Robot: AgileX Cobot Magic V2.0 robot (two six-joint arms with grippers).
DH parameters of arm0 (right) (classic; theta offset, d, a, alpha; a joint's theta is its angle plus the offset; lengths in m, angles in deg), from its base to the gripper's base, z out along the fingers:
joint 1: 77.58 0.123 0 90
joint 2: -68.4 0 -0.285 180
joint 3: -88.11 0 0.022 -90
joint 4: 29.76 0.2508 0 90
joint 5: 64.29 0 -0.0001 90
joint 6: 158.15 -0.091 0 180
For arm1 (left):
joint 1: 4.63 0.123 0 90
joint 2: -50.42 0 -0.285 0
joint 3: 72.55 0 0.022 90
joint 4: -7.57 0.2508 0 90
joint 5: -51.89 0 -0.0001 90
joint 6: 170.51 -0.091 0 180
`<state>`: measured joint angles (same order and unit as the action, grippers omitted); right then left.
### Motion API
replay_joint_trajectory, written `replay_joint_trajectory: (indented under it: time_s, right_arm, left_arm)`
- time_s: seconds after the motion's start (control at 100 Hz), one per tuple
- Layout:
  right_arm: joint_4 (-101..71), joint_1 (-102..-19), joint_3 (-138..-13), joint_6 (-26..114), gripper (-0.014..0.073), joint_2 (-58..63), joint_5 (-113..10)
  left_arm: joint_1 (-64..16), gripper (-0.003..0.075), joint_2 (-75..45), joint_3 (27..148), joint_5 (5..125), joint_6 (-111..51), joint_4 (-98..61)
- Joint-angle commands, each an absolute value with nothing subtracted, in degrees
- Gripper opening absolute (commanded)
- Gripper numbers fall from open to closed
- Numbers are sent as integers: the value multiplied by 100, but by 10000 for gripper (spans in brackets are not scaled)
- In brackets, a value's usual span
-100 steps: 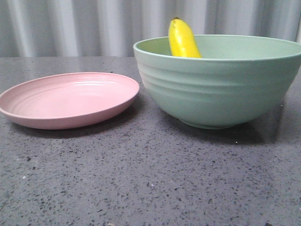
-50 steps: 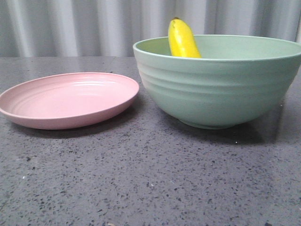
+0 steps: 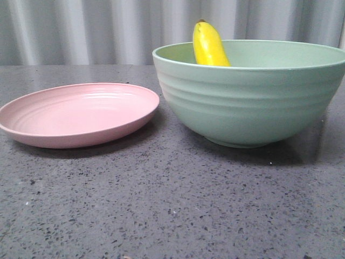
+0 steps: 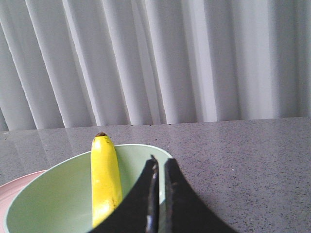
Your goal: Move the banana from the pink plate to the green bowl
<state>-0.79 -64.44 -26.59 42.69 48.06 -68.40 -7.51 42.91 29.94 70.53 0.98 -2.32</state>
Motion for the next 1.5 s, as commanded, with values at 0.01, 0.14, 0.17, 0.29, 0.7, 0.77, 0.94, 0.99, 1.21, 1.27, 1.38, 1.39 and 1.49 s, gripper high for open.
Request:
replay_joint_trajectory:
  time_s: [0.01,0.14,0.17,0.29,0.7,0.77,0.94,0.99,1.21,1.27,1.38,1.39,1.49]
  right_arm:
    - [-88,-6455,-2797,4306,-62,4776,-7267]
    - [-113,-6455,-2684,4306,-62,4776,-7483]
    - [-113,-6480,-2633,4306,-62,4776,-7584]
    - [-356,-6748,-2259,4291,-62,4804,-8290]
    - [-2879,-8358,-1275,1900,-62,5777,-7268]
    - [-2976,-8500,-1275,1900,-62,6030,-6706]
    - [-2976,-8544,-1275,1900,-62,6229,-5169]
    - [-2976,-8544,-1275,1900,-62,6229,-4819]
    - [-2976,-8544,-1275,1900,-62,6229,-4652]
    - [-2976,-8544,-1275,1900,-62,6229,-4652]
    - [-2976,-8544,-1275,1900,-62,6229,-4652]
    - [-2976,-8544,-1275,1900,-62,6229,-4652]
    - [-2976,-8544,-1275,1900,-62,6229,-4652]
  left_arm:
    - [-739,-20,4455,2947,6707,111,-243]
    - [-739,-20,4455,2947,6707,111,-243]
    - [-739,-20,4455,2947,6707,111,-243]
    - [-739,-20,4455,2947,6707,111,-243]
    - [-739,-20,4455,2947,6707,111,-243]
    - [-739,-20,4455,2947,6707,111,-243]
    - [-739,-20,4455,2947,6675,111,-243]
    - [-739,-20,4455,2947,6675,111,-243]
    - [-739,-20,4455,2947,6675,111,-243]
    - [-739,-20,4455,2947,6675,111,-243]
    - [-739,-20,4455,2947,6675,111,-243]
    - [-739,-20,4455,2947,6675,111,-243]
    - [-739,-20,4455,2947,6675,111,-243]
